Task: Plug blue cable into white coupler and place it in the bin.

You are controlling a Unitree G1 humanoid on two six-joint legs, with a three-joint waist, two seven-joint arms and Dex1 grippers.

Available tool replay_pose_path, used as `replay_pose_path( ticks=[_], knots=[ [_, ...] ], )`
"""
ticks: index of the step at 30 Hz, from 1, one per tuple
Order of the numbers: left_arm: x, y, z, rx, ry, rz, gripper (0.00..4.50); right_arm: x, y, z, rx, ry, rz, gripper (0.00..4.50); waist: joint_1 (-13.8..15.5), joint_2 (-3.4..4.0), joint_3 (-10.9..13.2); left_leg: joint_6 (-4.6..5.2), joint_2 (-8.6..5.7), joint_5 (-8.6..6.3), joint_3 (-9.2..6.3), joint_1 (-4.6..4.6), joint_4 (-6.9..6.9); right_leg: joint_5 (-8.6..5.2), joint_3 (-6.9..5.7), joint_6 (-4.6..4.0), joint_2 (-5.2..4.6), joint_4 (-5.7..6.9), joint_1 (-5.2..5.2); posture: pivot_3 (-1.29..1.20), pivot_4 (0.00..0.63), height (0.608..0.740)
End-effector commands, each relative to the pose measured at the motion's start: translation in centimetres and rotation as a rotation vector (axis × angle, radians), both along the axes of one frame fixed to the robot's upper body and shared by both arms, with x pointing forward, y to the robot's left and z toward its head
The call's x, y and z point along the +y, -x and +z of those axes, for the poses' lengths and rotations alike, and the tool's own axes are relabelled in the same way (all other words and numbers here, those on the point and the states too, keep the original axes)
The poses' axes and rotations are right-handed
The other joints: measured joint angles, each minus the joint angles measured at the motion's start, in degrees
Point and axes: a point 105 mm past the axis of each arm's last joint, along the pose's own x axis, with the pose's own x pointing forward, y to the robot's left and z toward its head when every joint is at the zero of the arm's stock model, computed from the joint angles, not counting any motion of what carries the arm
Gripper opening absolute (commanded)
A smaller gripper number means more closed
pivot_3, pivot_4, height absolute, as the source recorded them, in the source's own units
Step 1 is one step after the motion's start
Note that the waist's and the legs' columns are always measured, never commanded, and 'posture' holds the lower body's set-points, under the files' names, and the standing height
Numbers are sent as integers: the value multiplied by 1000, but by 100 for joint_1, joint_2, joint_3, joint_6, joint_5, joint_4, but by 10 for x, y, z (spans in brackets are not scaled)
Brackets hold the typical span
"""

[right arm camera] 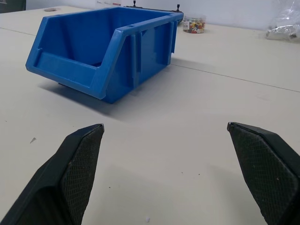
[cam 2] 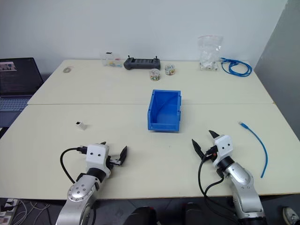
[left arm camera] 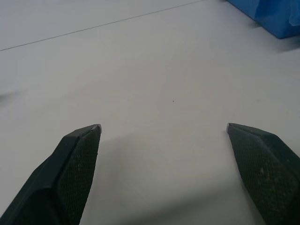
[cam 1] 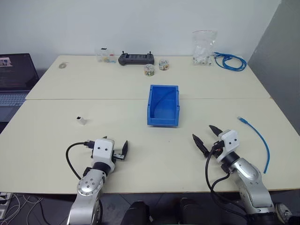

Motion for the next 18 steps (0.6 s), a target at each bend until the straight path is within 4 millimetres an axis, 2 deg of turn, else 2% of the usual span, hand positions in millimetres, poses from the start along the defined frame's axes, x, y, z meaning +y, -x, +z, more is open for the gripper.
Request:
replay_pose_path(
  ticks=[1,9,18],
  knots=[
    [-6,1,17,-75,-9,-50,4500,-5,1,6,-23,-4,-14,4483,0,0,0,0,0,0,0,0,0,0,0,0,0,0,0,0,150,740],
    [-16,4,21,-111,-97,-138,4500,-4,4,2,-15,0,-14,4483,-1,0,0,0,0,0,1,0,0,0,1,0,0,0,0,0,150,740],
    [-14,5,24,-142,-137,-195,4500,-6,6,3,-25,8,-24,4483,-1,2,-2,0,0,0,0,0,-1,-1,0,0,0,-1,-1,0,150,740]
  ],
)
